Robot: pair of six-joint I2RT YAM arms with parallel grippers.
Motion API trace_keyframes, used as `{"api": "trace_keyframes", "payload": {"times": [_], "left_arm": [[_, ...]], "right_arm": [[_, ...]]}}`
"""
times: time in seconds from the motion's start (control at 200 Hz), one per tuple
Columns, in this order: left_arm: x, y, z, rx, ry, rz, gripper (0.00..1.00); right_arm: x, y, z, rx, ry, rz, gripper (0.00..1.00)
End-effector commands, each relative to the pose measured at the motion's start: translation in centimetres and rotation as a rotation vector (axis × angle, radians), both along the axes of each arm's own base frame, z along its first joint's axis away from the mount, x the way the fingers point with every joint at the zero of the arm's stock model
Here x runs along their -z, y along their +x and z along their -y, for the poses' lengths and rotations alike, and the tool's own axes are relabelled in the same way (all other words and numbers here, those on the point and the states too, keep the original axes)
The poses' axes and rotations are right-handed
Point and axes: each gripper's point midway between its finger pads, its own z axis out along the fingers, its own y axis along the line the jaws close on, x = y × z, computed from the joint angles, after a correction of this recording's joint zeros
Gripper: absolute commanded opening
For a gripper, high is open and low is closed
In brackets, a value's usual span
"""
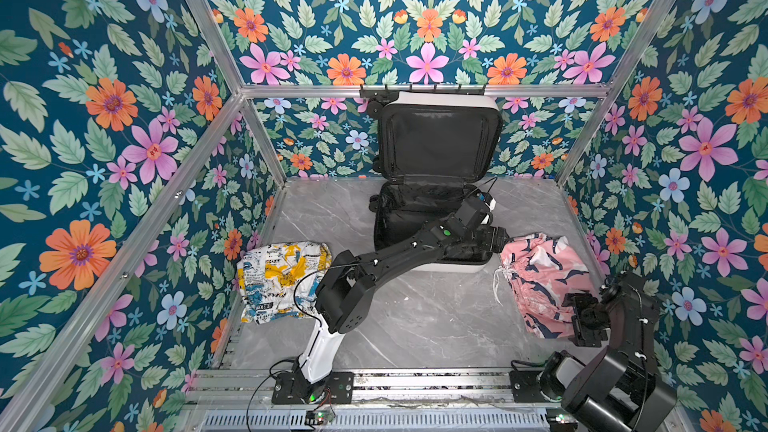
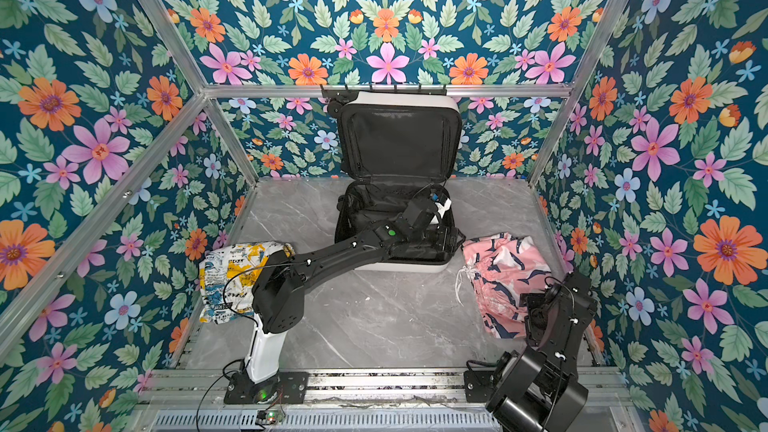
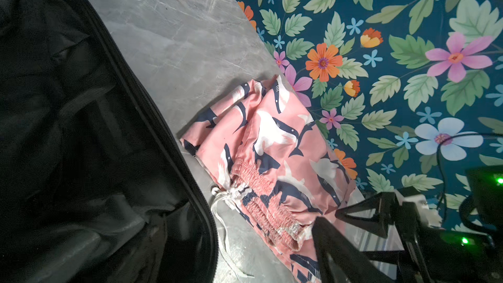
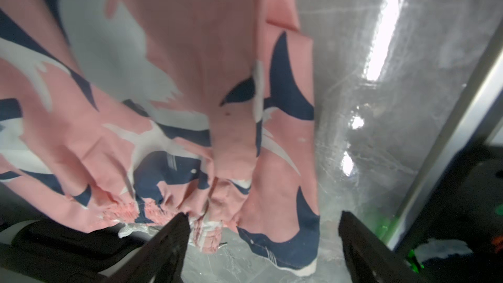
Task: Pack the luggage
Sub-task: 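Grasp the pink shark-print shorts with the right gripper while the left reaches into the suitcase, then lift the pink shorts with the right gripper and carry them over the suitcase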
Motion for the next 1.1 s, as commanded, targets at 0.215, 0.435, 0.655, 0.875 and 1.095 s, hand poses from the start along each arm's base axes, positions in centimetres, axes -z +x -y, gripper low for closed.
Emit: {"api": "trace_keyframes", "payload": {"times": [0.215,0.435,0.655,0.875,1.095], "left_arm": [[-0.9,2.5,-1.5,-0.033,-0.079,-0.071,0.87],[-0.9,2.9,-2.3,-0.047,-0.079,-0.076,0.87],[-1.2,3.3,-2.6,-0.057,-0.093,-0.079,0.87],[-1.2,4.1,-3.4,-0.080,-0.093,-0.089,0.87],[-1.3,5.1,-4.5,-0.108,-0.093,-0.096,0.87]], "right_arm": [[1.1,0.3,0.1,0.049,-0.010,0.038,0.93],[1.5,1.4,1.1,0.055,-0.047,0.075,0.87],[2.4,2.1,1.5,0.048,-0.075,0.076,0.80],[2.9,3.0,1.9,0.033,-0.100,0.047,0.75],[4.2,2.5,2.2,0.051,-0.100,-0.012,0.66]]}}
